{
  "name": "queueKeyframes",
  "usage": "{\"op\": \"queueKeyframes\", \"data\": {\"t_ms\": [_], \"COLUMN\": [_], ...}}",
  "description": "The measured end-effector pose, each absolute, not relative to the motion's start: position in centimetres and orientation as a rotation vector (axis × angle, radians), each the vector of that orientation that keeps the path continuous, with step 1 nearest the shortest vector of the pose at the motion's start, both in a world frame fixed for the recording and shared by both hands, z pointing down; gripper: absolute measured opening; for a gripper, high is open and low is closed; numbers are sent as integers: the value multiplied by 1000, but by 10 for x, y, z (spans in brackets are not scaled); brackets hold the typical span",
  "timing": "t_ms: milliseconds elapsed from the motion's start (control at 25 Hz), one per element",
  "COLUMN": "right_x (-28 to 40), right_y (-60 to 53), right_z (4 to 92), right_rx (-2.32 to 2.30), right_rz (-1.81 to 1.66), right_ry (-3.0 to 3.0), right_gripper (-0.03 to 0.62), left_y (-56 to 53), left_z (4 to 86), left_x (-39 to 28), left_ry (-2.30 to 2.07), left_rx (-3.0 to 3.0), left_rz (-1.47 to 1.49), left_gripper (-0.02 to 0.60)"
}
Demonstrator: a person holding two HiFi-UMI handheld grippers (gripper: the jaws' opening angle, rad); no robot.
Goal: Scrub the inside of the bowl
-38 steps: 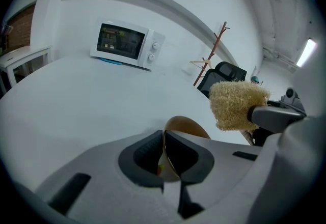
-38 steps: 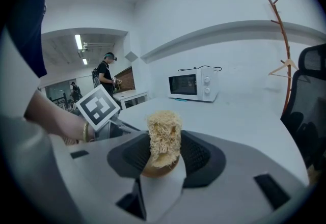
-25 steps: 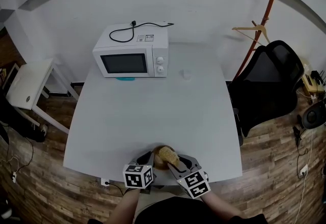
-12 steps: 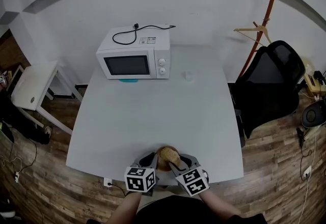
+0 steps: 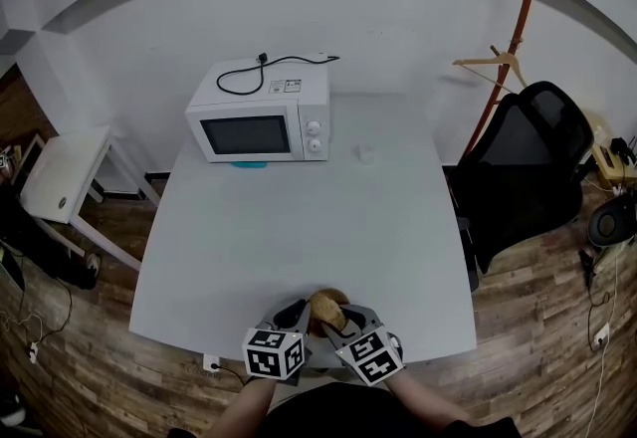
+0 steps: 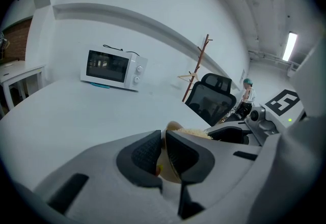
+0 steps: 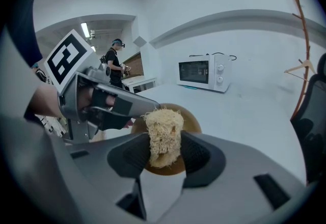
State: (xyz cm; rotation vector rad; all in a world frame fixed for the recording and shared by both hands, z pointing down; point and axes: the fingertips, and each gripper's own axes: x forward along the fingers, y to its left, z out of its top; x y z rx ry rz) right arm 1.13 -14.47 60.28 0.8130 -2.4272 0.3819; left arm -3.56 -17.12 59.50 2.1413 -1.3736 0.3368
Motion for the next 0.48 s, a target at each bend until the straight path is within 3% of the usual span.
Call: {"op": "queueKeyframes", "data": {"t_ms": [480], "right_x": [-5], "right_y": [-130], "right_z": [603], "right_rx": [681], "right_rz": [323], "right_ry": [-2430], "right_gripper": [172], "left_y": [-176], "left_z": [593], "left_x": [-53], "left_ry": [-1432], "left_rx": [2118], "left_rz": [310], "left_gripper": [34]}}
